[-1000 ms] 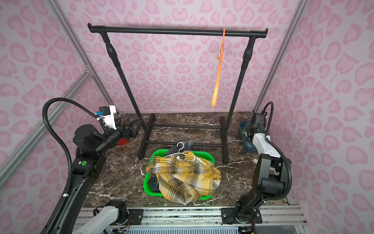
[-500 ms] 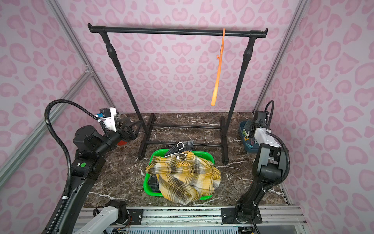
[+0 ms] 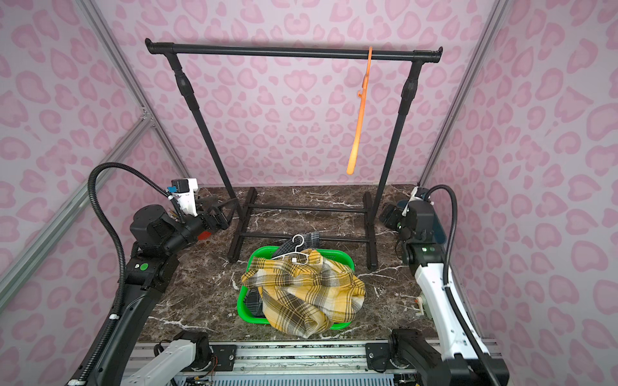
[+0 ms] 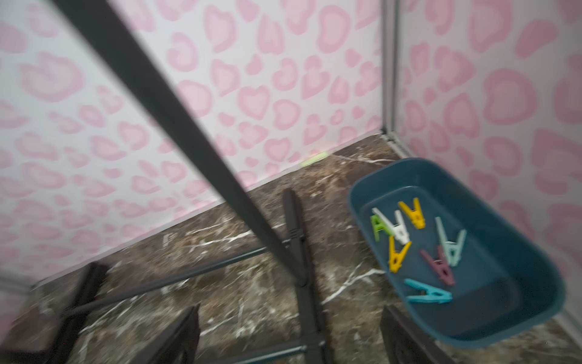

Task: Remove the clothespins securing long-sleeve shirts to the hanger
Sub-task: Pick up the hanger from the bin.

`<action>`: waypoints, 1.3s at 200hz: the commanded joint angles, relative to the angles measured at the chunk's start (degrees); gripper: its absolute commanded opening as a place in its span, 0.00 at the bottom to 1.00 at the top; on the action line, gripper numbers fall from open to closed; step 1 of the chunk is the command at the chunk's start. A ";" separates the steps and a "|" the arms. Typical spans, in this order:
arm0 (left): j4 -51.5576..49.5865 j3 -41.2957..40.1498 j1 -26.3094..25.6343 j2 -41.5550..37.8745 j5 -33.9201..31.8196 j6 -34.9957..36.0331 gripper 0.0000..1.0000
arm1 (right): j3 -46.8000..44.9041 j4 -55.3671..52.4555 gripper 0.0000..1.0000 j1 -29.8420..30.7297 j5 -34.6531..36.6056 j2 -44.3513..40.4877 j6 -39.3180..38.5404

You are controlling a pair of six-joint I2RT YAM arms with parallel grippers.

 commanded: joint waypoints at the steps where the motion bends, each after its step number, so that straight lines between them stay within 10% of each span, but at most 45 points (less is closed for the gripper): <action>1: 2.44 -0.20 0.28 0.38 0.67 -1.03 0.97 | -4.41 -2.59 0.92 4.33 -12.90 -5.28 5.23; 20: 2.82 -0.44 0.46 0.73 1.01 -1.70 0.97 | -7.87 -0.81 0.91 8.16 -22.47 -6.90 9.24; 54: 5.03 -1.50 0.89 1.19 1.95 -3.59 0.97 | -10.50 6.00 0.91 19.46 -17.69 -5.43 10.75; 199: 3.94 -2.49 1.95 -0.28 3.15 -3.86 0.98 | 3.49 22.31 0.78 31.35 -31.33 27.75 6.93; 260: 3.50 -2.75 2.28 -0.56 3.00 -3.72 0.98 | 4.33 22.17 0.35 34.65 -33.70 29.14 7.22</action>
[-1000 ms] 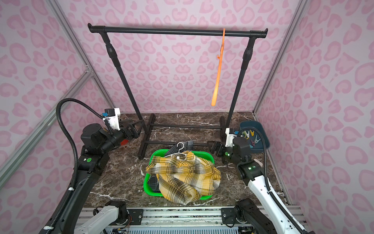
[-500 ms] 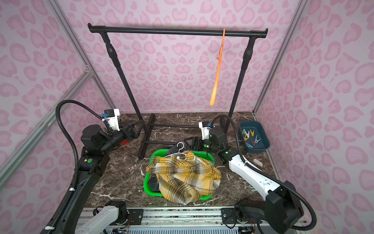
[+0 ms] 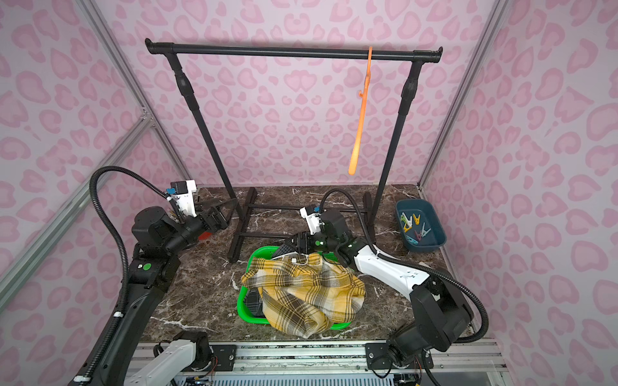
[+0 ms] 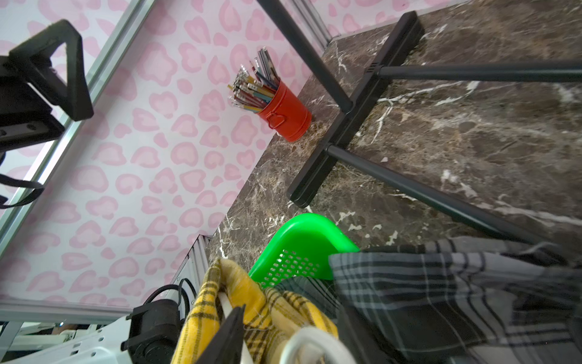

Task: Remove the clothespins securing long-sleeve shirts to the hanger
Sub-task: Pick up the hanger from the bin.

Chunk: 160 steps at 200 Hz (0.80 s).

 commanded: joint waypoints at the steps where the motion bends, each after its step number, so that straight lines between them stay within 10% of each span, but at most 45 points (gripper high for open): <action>1: 0.55 -0.02 0.24 -0.25 0.39 0.82 0.98 | -0.11 0.87 0.34 0.40 -1.28 -0.44 -0.40; 24: 0.60 -0.02 0.21 -0.11 0.46 0.74 0.98 | 0.55 -2.49 0.00 0.82 0.75 -2.20 -2.60; 160: -28.07 14.77 -0.32 15.16 14.65 7.82 1.00 | 19.42 -21.97 0.00 -0.28 2.09 -13.63 -41.67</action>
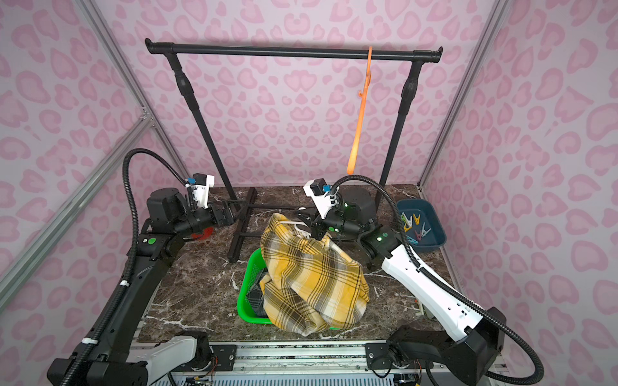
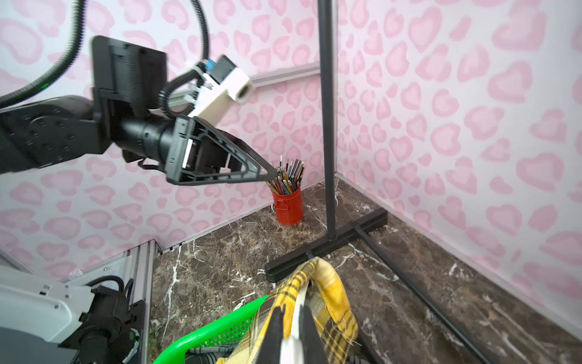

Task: Remove the clothespins securing long-sleeve shirts to the hanger
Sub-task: Pick up the hanger from the bin.

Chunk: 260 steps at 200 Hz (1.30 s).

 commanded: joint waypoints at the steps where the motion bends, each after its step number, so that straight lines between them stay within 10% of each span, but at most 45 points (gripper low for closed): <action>1: -10.47 3.29 -0.58 2.45 3.59 4.28 1.00 | 2.45 -5.68 0.00 0.37 -1.79 0.15 -8.28; 48: -25.81 10.63 -8.92 6.70 -11.19 9.90 0.97 | 3.12 -9.81 0.00 4.47 7.49 0.46 -12.85; 260: -22.89 10.39 -18.60 13.16 -18.42 5.96 0.81 | 2.62 -9.76 0.00 15.89 18.75 0.36 -16.47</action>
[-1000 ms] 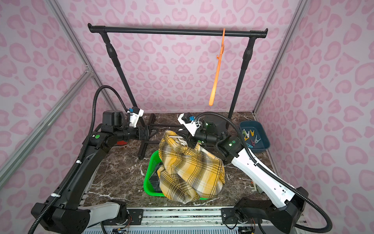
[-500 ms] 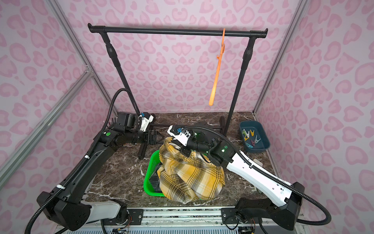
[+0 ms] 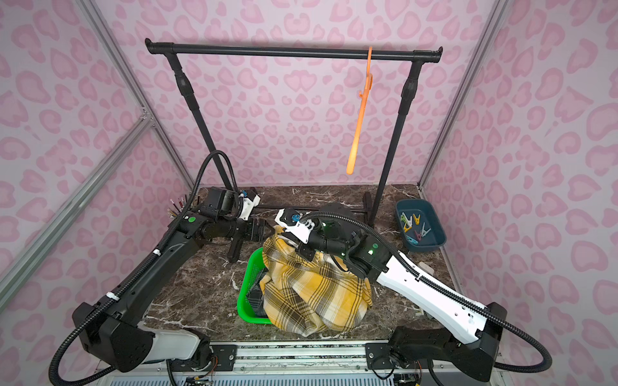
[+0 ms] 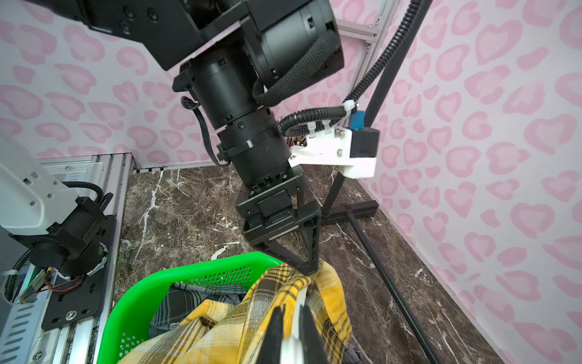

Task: Remove the clothespins securing long-sleeve shirts to the hanger
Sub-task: Pick up the hanger from the bin, then remove the long-sleeve shirt from the hanger.

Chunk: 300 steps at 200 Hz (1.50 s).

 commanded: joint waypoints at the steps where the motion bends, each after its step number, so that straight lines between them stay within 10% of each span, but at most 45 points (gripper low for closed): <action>1: 1.13 0.42 -0.13 0.28 0.56 -0.20 0.81 | 0.67 1.16 0.00 1.25 1.44 0.77 -1.01; 54: 1.71 0.08 -0.50 0.91 2.86 -0.79 0.76 | 1.13 0.27 0.00 2.92 3.74 2.23 -2.12; 93: 0.65 -0.34 -0.64 1.03 3.34 -0.33 0.47 | 0.56 1.27 0.00 2.88 5.99 1.50 -2.48; 154: 0.87 -0.39 -1.03 2.40 4.20 -0.30 0.37 | 0.26 2.02 0.00 3.64 4.30 -0.38 -2.10; 175: 1.16 0.07 -1.09 2.19 2.79 -0.41 0.04 | -0.05 2.10 0.00 3.65 2.58 -1.10 -1.48; 300: 2.97 -0.89 2.40 2.90 1.62 -0.38 0.03 | -6.93 3.05 0.00 3.26 4.84 -14.63 1.80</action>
